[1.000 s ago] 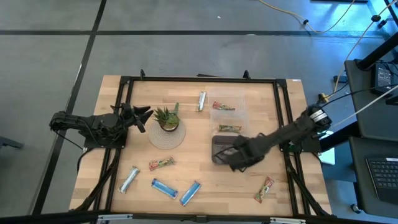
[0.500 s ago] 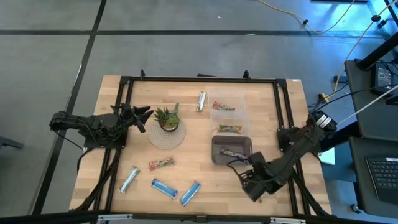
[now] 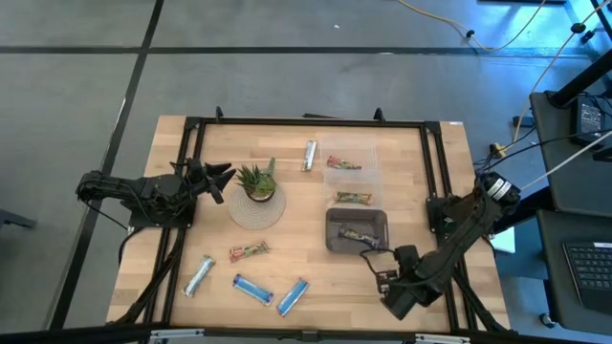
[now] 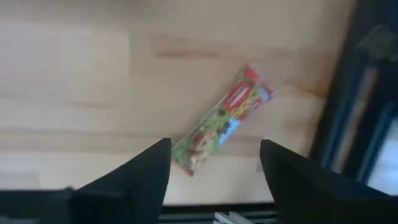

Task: Pick and place Granola Bars by type
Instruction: Put the bottom red granola bar into the top transparent bin

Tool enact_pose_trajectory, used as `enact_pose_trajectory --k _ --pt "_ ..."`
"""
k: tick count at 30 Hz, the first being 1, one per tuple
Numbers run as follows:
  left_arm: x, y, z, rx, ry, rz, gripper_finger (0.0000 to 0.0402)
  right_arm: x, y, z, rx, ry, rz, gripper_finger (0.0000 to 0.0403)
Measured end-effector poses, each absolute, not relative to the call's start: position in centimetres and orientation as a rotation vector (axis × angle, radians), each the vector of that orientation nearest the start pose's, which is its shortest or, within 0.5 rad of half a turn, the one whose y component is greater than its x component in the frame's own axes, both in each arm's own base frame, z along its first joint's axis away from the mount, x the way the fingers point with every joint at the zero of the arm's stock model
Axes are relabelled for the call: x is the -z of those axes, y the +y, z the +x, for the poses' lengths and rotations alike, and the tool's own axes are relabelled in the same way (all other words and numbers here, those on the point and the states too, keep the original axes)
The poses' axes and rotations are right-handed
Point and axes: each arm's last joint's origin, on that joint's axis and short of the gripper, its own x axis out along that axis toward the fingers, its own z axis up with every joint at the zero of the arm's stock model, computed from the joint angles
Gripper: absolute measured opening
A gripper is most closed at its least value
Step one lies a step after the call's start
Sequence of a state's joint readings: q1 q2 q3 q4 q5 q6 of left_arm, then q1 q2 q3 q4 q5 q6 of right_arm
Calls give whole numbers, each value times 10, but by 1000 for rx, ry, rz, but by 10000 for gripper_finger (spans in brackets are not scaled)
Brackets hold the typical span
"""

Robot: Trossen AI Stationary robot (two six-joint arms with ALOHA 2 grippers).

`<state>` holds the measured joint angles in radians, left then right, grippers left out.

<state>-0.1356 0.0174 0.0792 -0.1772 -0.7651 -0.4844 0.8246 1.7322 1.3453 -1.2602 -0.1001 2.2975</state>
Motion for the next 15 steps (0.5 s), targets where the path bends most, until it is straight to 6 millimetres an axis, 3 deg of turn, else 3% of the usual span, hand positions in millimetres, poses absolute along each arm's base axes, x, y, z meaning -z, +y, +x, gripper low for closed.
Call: enact_pose_trajectory --k 6,15 --pt "-173 8 87 -642 -49 -416 157 -206 235 202 1101 1373 1156 266" --pt "-173 8 87 -644 -49 -416 157 -178 229 188 1224 1445 1129 266"
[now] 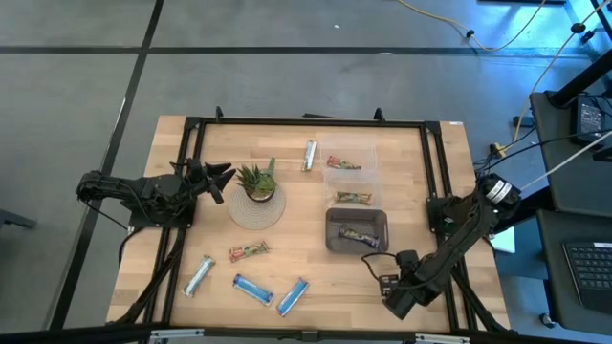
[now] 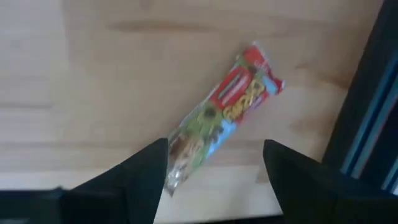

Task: Pick and place Granola Bars by type
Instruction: Put the bottom red granola bar into the top transparent bin

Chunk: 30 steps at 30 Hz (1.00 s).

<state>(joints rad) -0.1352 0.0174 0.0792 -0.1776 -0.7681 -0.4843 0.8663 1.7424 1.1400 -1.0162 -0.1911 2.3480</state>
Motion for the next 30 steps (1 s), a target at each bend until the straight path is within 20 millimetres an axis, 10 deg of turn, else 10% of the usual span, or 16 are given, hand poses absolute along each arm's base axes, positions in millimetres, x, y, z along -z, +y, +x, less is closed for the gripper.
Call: enact_pose_trajectory --k 15,30 --pt "-173 8 87 -644 -49 -416 157 -133 224 179 1073 1465 1250 266" --pt "-173 10 86 -692 -62 -411 157 -128 219 177 900 1454 1045 244"
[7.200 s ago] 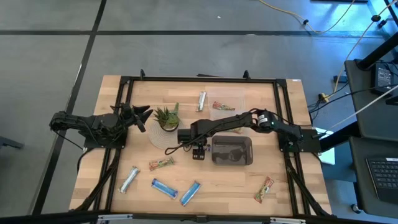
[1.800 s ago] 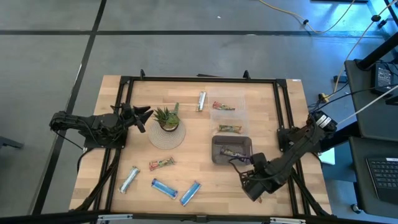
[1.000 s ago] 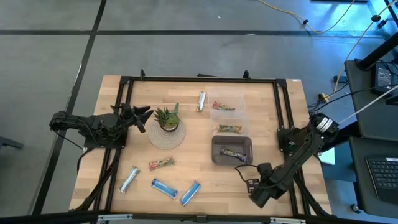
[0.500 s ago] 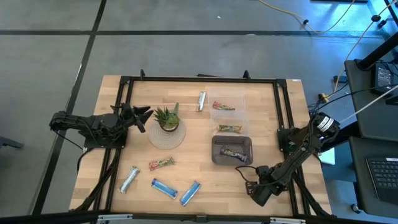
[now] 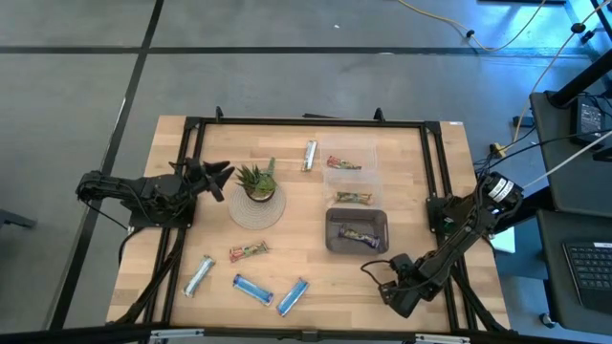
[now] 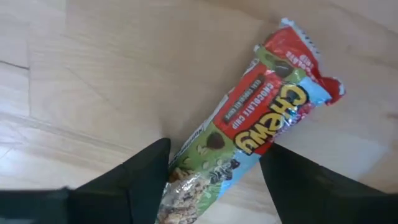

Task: Pick and place Granola Bars by type
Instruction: Put the bottom red granola bar into the top transparent bin

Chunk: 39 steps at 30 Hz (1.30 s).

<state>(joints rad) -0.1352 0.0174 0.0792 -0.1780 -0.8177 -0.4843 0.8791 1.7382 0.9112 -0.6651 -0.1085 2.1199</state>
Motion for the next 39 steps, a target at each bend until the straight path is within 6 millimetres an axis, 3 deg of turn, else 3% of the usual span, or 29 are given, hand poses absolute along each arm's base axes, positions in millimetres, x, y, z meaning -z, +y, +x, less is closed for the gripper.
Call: enact_pose_trajectory --k 11,20,25,30,35,39 --pt "-173 10 85 -714 -67 -408 157 -127 217 177 864 1457 984 123" --pt "-173 10 85 -721 -69 -407 157 -148 226 186 697 1486 803 95" --pt "-173 10 85 -721 -69 -408 157 -183 236 205 420 1432 734 95" --pt "-173 10 85 -719 -69 -409 157 -241 230 224 250 1223 642 94" --pt "-173 10 85 -719 -69 -409 157 -295 188 231 371 987 335 94" --pt "-173 10 85 -718 -68 -409 157 -326 144 237 469 917 195 94"
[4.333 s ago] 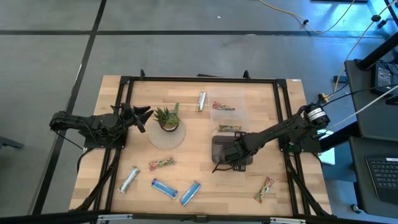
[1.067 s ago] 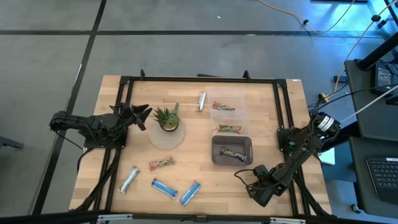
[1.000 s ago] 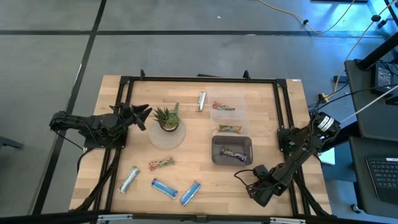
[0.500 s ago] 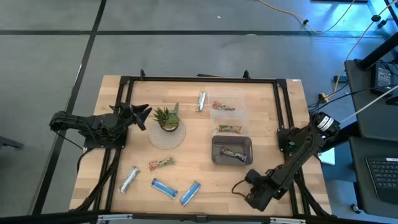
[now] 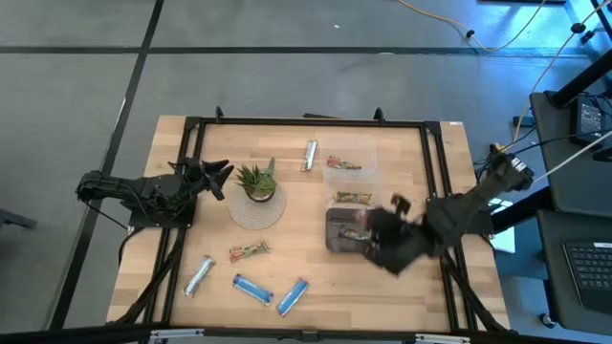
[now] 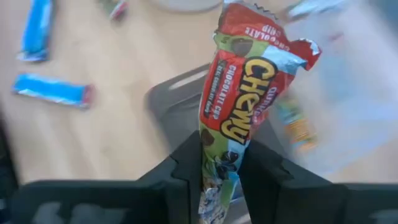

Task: Pick and place Granola Bars by type
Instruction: Put the bottom red granola bar into the top transparent bin

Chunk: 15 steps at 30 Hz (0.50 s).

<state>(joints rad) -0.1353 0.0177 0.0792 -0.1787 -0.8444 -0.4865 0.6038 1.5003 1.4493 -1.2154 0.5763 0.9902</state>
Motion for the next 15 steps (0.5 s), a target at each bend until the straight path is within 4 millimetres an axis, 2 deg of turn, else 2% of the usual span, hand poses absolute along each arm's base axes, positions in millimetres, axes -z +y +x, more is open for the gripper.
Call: enact_pose_trajectory --k 5,11,15 --pt "-173 10 85 -718 -68 -408 157 -342 87 248 487 945 87 94" --pt "-173 10 85 -721 -68 -407 157 -342 21 269 508 1012 -46 95" --pt "-173 11 85 -737 -73 -404 157 -338 -21 286 422 1029 -90 95"
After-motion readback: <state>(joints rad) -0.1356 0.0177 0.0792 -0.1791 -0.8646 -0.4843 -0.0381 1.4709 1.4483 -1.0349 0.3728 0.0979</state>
